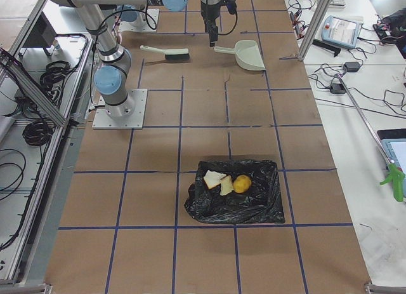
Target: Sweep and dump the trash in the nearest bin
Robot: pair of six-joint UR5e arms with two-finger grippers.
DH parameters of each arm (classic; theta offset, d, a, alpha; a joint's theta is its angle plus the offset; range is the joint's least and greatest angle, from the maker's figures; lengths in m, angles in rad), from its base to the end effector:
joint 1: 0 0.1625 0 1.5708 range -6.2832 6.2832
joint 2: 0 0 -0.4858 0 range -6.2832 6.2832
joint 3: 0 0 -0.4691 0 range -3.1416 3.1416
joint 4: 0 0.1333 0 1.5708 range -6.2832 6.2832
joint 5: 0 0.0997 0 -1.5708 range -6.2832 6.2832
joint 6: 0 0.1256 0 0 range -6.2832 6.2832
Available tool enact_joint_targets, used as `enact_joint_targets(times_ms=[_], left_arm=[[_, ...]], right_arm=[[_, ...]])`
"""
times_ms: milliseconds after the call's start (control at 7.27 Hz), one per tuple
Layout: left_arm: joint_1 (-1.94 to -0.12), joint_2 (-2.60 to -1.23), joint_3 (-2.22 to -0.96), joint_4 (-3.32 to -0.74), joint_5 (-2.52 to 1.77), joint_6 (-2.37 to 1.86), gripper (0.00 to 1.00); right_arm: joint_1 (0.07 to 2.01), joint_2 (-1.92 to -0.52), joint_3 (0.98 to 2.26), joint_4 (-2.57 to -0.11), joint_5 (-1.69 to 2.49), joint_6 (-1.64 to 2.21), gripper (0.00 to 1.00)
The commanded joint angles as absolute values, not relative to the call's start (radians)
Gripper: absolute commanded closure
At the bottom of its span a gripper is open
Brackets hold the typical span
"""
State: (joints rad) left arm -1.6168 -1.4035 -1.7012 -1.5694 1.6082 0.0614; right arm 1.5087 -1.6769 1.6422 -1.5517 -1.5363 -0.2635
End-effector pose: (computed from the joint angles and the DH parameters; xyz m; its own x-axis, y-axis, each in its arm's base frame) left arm -0.1511 -0.4859 0.5372 -0.9936 0.1057 -0.0396 0.1071 0.9936 -0.0359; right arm 0.1052 -0.5266 0.5379 -0.9792 -0.2006 -0.0292 -0.1999 0.9795 -0.0240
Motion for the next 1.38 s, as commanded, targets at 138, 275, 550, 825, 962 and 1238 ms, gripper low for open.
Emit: enact_joint_targets(times_ms=[138,275,550,825,962,1238], left_arm=[[-1.617,-1.404,-1.701,-1.569,1.608,0.061,0.00],[-1.617,-1.404,-1.701,-1.569,1.608,0.061,0.00],[-1.617,-1.404,-1.701,-1.572,1.608,0.061,0.00],[-1.617,-1.404,-1.703,-1.572,1.608,0.061,0.00],[-1.617,-1.404,-1.703,-1.572,1.608,0.061,0.00],[-1.617,-1.404,-1.703,-1.572,1.608,0.061,0.00]], right_arm=[[1.512,-1.631,1.597,-1.549,-1.536,-0.258,0.00],[1.517,-1.602,1.562,-1.542,-1.539,-0.258,0.00],[1.520,-1.594,1.555,-1.528,-1.539,-0.258,0.00],[1.522,-1.597,1.559,-1.526,-1.539,-0.259,0.00],[1.522,-1.598,1.560,-1.526,-1.540,-0.259,0.00],[1.522,-1.598,1.560,-1.526,-1.540,-0.259,0.00]])
